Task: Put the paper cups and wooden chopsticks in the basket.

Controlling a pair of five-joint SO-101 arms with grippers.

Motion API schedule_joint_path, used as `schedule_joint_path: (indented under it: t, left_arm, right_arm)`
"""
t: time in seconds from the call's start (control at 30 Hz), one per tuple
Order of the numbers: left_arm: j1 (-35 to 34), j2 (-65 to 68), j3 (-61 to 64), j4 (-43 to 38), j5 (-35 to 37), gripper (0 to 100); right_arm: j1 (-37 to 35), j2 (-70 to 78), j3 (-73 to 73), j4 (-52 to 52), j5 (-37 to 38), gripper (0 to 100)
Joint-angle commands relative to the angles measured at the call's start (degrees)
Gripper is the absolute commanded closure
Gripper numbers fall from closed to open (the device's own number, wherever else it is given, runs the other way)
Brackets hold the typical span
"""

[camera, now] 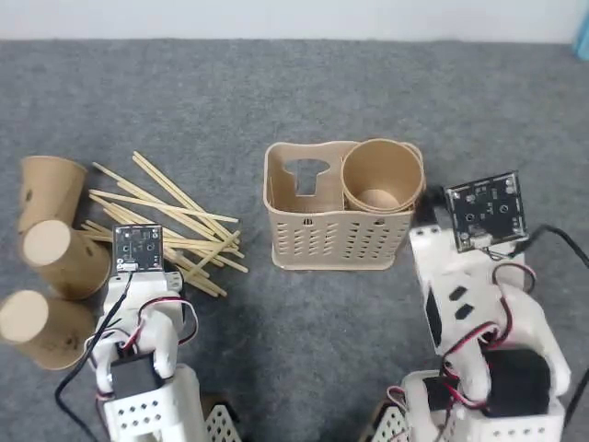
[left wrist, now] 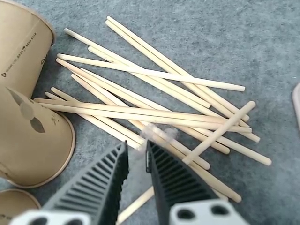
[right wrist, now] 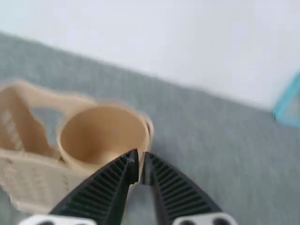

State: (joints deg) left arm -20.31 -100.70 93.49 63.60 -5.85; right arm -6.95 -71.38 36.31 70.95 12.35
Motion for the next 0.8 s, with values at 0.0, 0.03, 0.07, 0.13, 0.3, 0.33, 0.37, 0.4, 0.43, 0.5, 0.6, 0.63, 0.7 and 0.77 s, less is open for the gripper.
schedule_joint_path:
  t: [0.0, 0.03, 0.07, 0.13, 0.3, 0.33, 0.37, 0.4, 0.43, 0.5, 0.6, 0.63, 0.7, 0.77]
  left_arm:
    - [-0.09, -0.79, -0.13, -0.18, -0.70, 94]
    - [-0.09, -0.79, -0.13, -0.18, -0.70, 94]
    - [-0.09, -0.79, -0.13, -0.18, -0.70, 94]
    - [-0.09, -0.79, -0.13, -0.62, -0.53, 94]
    - [-0.09, -0.79, -0.31, -0.97, -0.53, 94]
    - [-0.09, -0.79, -0.40, -1.05, -0.53, 94]
    - [-0.09, -0.79, -0.48, -1.58, -0.44, 94]
    - [-0.18, -0.79, -0.48, -2.29, -0.44, 94]
    - [-0.26, -0.79, -0.48, -2.81, -0.35, 94]
    - [-2.29, -0.70, -1.45, -4.22, -0.35, 94]
    - [-6.86, -0.44, -4.35, -5.89, -0.53, 94]
    - [-7.82, -0.35, -5.41, -5.98, -0.62, 94]
    - [-9.41, -0.35, -7.34, -5.98, -0.88, 94]
    - [-11.08, -0.26, -9.71, -5.89, -2.73, 94]
  right_arm:
    - [6.11, 0.48, -0.62, 7.60, -0.97, 85.3]
    - [8.31, 0.48, 1.05, 8.40, -0.70, 84.0]
    - [10.42, 0.48, 3.16, 8.66, -0.53, 83.6]
    - [14.81, 0.48, 7.82, 8.48, -0.09, 83.6]
    - [19.56, 0.48, 21.89, 3.47, 10.20, 83.6]
    - [19.74, 0.48, 25.14, 2.07, 11.43, 83.6]
    - [20.00, 0.48, 27.96, 0.22, 11.78, 83.6]
    - [20.00, 0.40, 30.33, -1.54, 12.04, 83.6]
    - [20.00, 0.40, 32.35, -3.03, 12.31, 83.6]
    - [19.56, 0.48, 36.13, -5.41, 12.40, 83.6]
    - [18.42, 0.48, 39.74, -7.60, 12.22, 83.6]
    - [18.42, 0.48, 40.53, -7.96, 12.04, 83.6]
    - [18.42, 0.48, 42.29, -9.27, 11.96, 83.6]
    - [18.33, 0.48, 45.01, -11.03, 11.96, 83.6]
